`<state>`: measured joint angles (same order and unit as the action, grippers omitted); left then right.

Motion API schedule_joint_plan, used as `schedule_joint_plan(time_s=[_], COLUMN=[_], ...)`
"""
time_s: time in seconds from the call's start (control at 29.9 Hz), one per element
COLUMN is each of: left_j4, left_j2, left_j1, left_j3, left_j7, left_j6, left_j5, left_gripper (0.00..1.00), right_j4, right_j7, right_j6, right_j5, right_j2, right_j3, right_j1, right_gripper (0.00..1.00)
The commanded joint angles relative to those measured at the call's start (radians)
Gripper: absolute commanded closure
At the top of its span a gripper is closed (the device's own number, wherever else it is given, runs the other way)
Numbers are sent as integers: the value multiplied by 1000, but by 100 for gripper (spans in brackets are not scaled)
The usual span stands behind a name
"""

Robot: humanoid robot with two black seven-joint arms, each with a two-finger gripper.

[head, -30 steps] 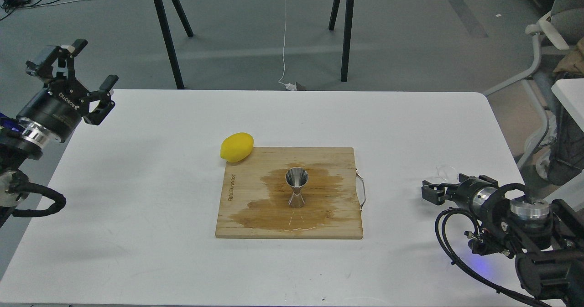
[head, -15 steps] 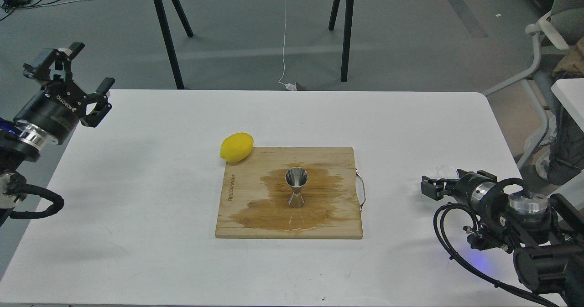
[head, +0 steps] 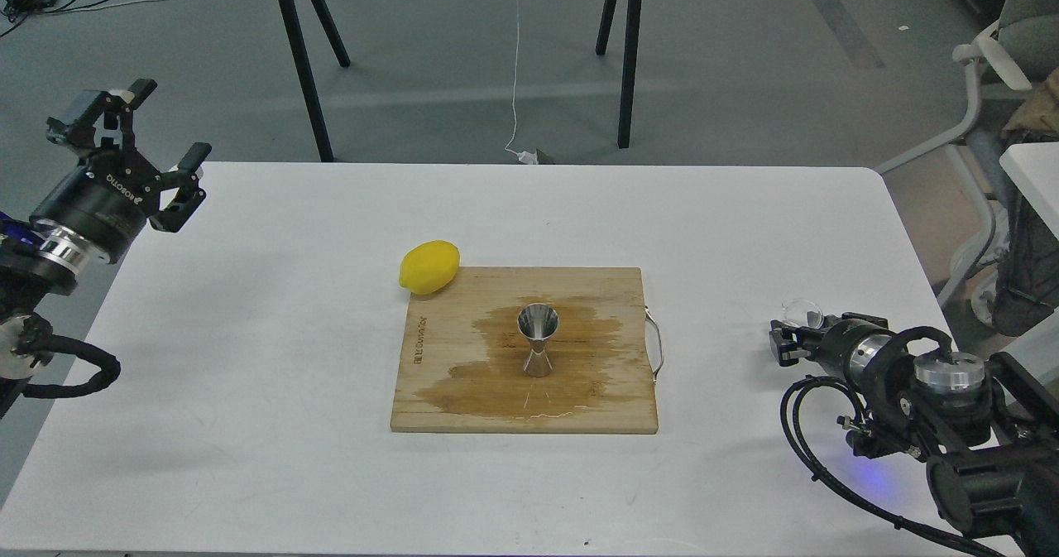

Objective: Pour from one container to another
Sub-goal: 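Close the right gripper around the clear glass, then lift the glass with the right gripper and move it above the jigger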

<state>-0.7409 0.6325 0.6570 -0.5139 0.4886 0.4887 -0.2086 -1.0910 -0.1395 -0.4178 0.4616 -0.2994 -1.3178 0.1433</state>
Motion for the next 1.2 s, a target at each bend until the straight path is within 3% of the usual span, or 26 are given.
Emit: schedule_joint_plan(time_s=[0.0, 0.23, 0.47, 0.8, 1.17], left_j4=[5, 9, 9, 9, 9], left_j2=[-2, -5, -16, -17, -37], left_j1=[0, 1, 0, 0, 0], left_j3=[0, 0, 0, 0, 0], left_j7=[0, 0, 0, 0, 0], left_j6=[0, 0, 0, 0, 0], left_j5=[0, 0, -2, 0, 0], left_gripper=[8, 8, 8, 8, 8], right_j4=[-6, -30, -124, -135, -401], right_j7=[0, 0, -11, -25, -49], right_j6=[1, 14, -24, -16, -15], right_j5=[-24, -29, -106, -109, -146], right_j2=[0, -1, -56, -147, -172], right_j3=[0, 0, 66, 664, 1037], right_j1=[-1, 6, 209, 767, 1003], right_gripper=[57, 59, 62, 62, 62])
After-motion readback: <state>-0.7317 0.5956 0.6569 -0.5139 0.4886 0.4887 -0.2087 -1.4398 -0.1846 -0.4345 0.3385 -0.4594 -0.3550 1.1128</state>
